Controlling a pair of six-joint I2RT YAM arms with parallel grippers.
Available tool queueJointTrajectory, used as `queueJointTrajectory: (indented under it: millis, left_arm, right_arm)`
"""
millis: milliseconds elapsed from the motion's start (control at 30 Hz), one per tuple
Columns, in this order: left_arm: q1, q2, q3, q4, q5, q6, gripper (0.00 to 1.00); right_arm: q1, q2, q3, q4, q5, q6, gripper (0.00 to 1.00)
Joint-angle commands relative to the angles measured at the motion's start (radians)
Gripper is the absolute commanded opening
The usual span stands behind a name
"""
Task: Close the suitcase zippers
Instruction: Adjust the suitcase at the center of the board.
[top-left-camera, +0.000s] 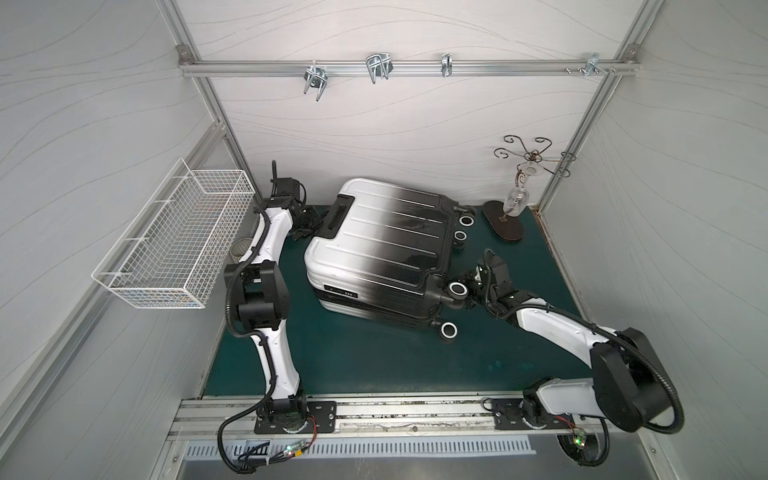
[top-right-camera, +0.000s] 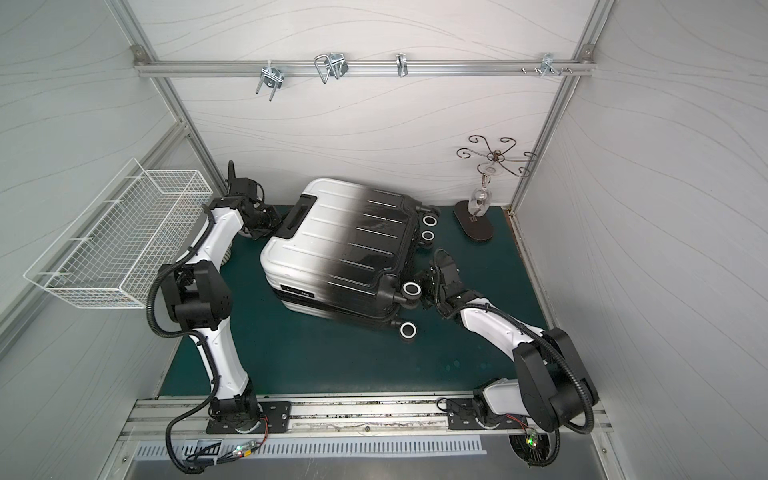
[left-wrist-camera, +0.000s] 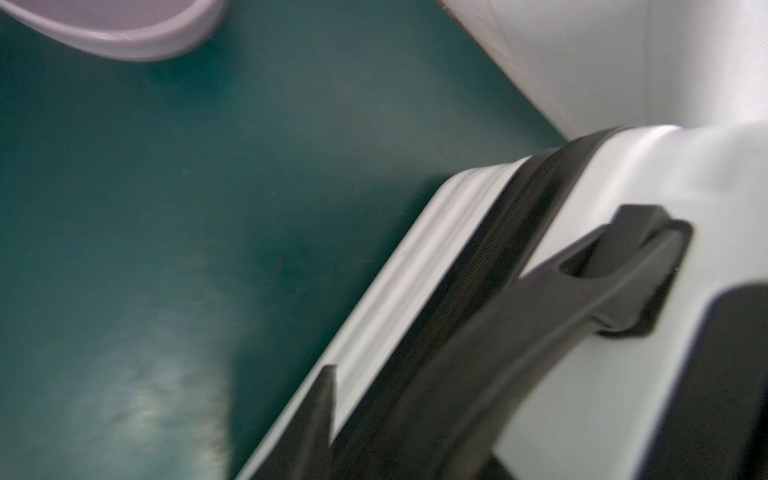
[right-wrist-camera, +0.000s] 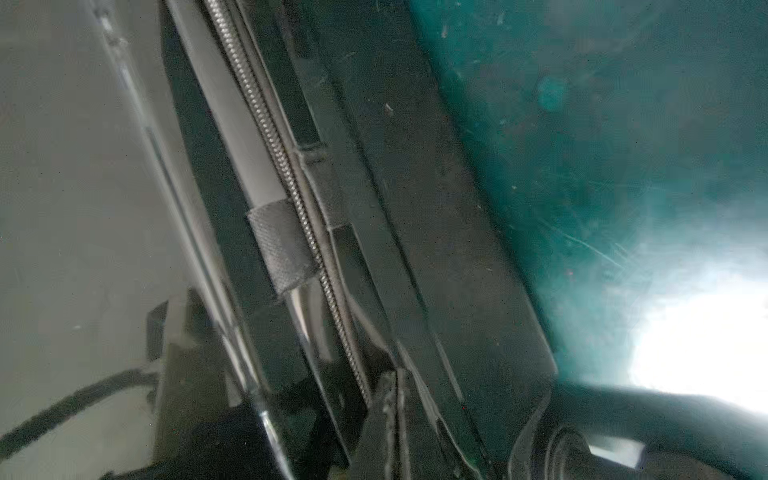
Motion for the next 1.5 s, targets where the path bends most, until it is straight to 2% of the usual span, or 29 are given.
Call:
queueJointTrajectory:
  millis: [0, 67, 100, 333, 400, 467, 600, 767, 833, 900, 933, 1000, 1067, 1133, 1233, 1300, 1400, 1467]
  left_arm:
    - [-0.052, -0.203, -0.047, -0.054, -0.126, -0.026, 0.47]
    - [-0.045, -0.315, -0.146, -0.056, -0.21, 0.006, 0.56]
    - [-0.038, -0.353, -0.162, -0.065, -0.221, 0.016, 0.57]
    - [-0.056, -0.538, -0.313, -0.113, -0.179, 0.07, 0.58]
    - [-0.041, -0.576, -0.313, -0.133, -0.184, 0.085, 0.59]
    - [-0.013, -0.582, -0.295, -0.108, -0.136, 0.077, 0.63]
    - [0.007, -0.376, -0.156, -0.11, -0.05, 0.063, 0.58]
    - [-0.069, -0.089, 0.079, -0.127, -0.023, 0.058, 0.54]
    - [-0.085, 0.008, 0.237, -0.193, -0.014, 0.055, 0.54]
    - [-0.086, 0.036, 0.351, -0.282, -0.038, 0.067, 0.54]
    - [-0.087, 0.01, 0.359, -0.306, -0.064, 0.079, 0.54]
    - [-0.087, -0.104, 0.272, -0.302, -0.113, 0.095, 0.54]
    - [-0.091, -0.243, 0.105, -0.279, -0.149, 0.095, 0.55]
    - [-0.099, -0.439, -0.16, -0.216, -0.16, 0.066, 0.55]
    - [-0.119, -0.702, -0.463, -0.132, -0.135, 0.029, 0.55]
    - [-0.156, -0.82, -0.543, -0.152, -0.115, 0.027, 0.54]
    - [-0.288, -0.956, -0.6, -0.193, -0.121, 0.03, 0.49]
    - [-0.404, -0.999, -0.64, -0.201, -0.089, 0.019, 0.46]
  right_arm:
    - [0.053, 0.007, 0.055, 0.222, -0.16, 0.035, 0.0]
    - [0.055, -0.006, 0.04, 0.211, -0.154, 0.026, 0.0]
    - [0.054, -0.013, 0.028, 0.211, -0.151, 0.028, 0.0]
    - [0.066, -0.036, -0.023, 0.239, -0.117, 0.042, 0.0]
    - [0.067, -0.025, -0.037, 0.287, -0.101, 0.084, 0.0]
    - [0.074, -0.019, -0.047, 0.316, -0.058, 0.127, 0.0]
    - [0.06, -0.004, -0.028, 0.359, -0.004, 0.151, 0.0]
    - [-0.028, -0.025, 0.006, 0.297, 0.011, 0.109, 0.0]
    - [-0.055, -0.021, 0.03, 0.278, 0.027, 0.088, 0.0]
    - [-0.062, 0.004, 0.06, 0.269, 0.048, 0.075, 0.0]
    - [-0.063, 0.025, 0.071, 0.282, 0.045, 0.08, 0.0]
    - [-0.062, 0.061, 0.085, 0.321, 0.033, 0.093, 0.0]
    - [-0.057, 0.086, 0.085, 0.341, 0.033, 0.107, 0.0]
    - [-0.052, 0.099, 0.08, 0.36, 0.034, 0.12, 0.0]
    - [-0.053, 0.101, 0.069, 0.36, 0.036, 0.118, 0.0]
    - [-0.06, 0.097, 0.063, 0.352, 0.029, 0.108, 0.0]
    - [-0.07, 0.094, 0.055, 0.35, 0.021, 0.101, 0.0]
    - [-0.075, 0.094, 0.055, 0.345, 0.015, 0.095, 0.0]
